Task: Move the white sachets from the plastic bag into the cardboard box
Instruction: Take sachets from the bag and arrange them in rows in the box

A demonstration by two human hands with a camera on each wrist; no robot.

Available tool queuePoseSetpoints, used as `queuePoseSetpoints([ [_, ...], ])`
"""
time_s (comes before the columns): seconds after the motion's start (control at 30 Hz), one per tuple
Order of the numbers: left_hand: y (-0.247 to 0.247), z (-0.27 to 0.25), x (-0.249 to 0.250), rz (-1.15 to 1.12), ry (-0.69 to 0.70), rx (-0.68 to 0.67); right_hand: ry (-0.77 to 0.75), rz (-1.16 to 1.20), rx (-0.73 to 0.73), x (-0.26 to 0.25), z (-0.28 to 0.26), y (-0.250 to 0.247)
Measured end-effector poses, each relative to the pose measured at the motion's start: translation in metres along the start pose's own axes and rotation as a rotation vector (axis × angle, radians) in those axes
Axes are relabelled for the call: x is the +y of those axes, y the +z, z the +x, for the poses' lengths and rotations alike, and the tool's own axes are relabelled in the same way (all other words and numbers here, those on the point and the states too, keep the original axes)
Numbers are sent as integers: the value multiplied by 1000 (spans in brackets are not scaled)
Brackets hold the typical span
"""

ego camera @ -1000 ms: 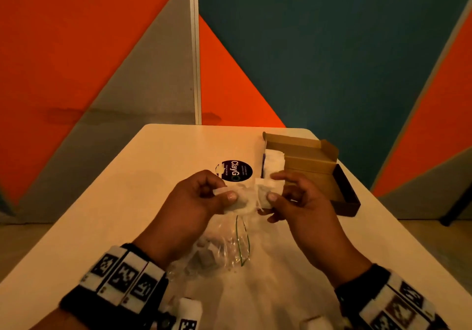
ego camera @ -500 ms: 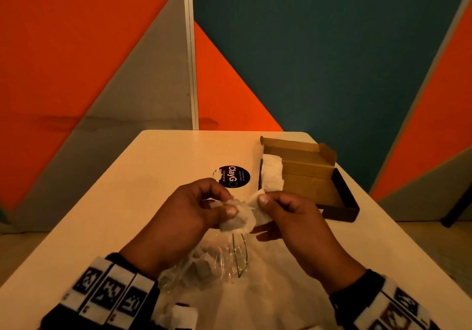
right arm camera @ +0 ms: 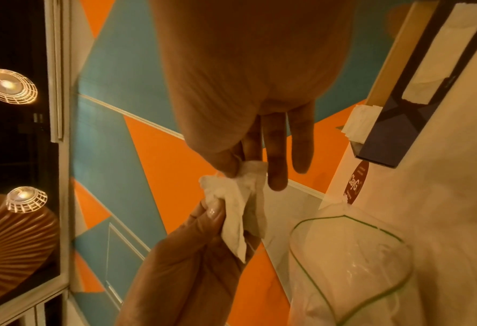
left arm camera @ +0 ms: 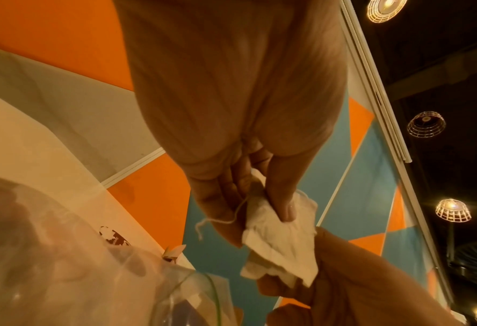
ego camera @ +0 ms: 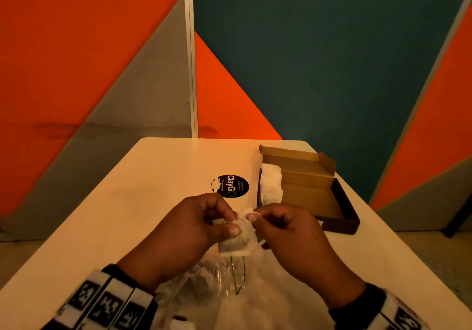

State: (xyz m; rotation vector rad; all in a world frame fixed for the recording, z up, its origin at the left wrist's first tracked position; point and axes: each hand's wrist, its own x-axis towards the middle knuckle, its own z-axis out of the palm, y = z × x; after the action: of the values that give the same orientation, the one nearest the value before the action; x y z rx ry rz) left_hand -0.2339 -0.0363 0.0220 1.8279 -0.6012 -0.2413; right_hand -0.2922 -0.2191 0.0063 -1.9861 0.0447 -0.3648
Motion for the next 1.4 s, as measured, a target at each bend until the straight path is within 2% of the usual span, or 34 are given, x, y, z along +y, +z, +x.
queuePoseSetpoints([
  [0.17, -5, -1, -3, 17, -13, -30, 51, 81, 32, 1, 2, -2],
  [0.4, -15, -2, -9, 22, -33, 0, 110, 115, 103, 2, 12, -15],
  [0.5, -20, -3, -11, -27, -42, 25, 164, 200, 135, 5, 16, -28],
  [0.6, -21, -4, -13, -143, -43, 45, 216, 279, 166, 9, 18, -41],
  [0.7, -19, -4, -18, -368, -97, 64, 228, 265, 217, 14, 19, -46],
  [0.83, -13, -3, -25, -539, -115, 75, 125, 166, 298, 11, 15, -41],
  [0.9, -8, -2, -27, -596, -122, 87, 1, 110, 235, 4, 5, -33],
  [1.0, 0, -1, -26, -620, -115, 88, -181, 74, 38, -6, -8, -16],
  [1.13, 8, -1, -23, -649, -104, 85, -153, 215, -165, -9, -11, 1],
  [1.2, 10, -3, -22, -656, -105, 91, -139, 245, -175, -9, -10, 6],
  [1.4, 10, -4, -23, -576, -153, 102, -62, 328, -87, -3, -8, 12],
])
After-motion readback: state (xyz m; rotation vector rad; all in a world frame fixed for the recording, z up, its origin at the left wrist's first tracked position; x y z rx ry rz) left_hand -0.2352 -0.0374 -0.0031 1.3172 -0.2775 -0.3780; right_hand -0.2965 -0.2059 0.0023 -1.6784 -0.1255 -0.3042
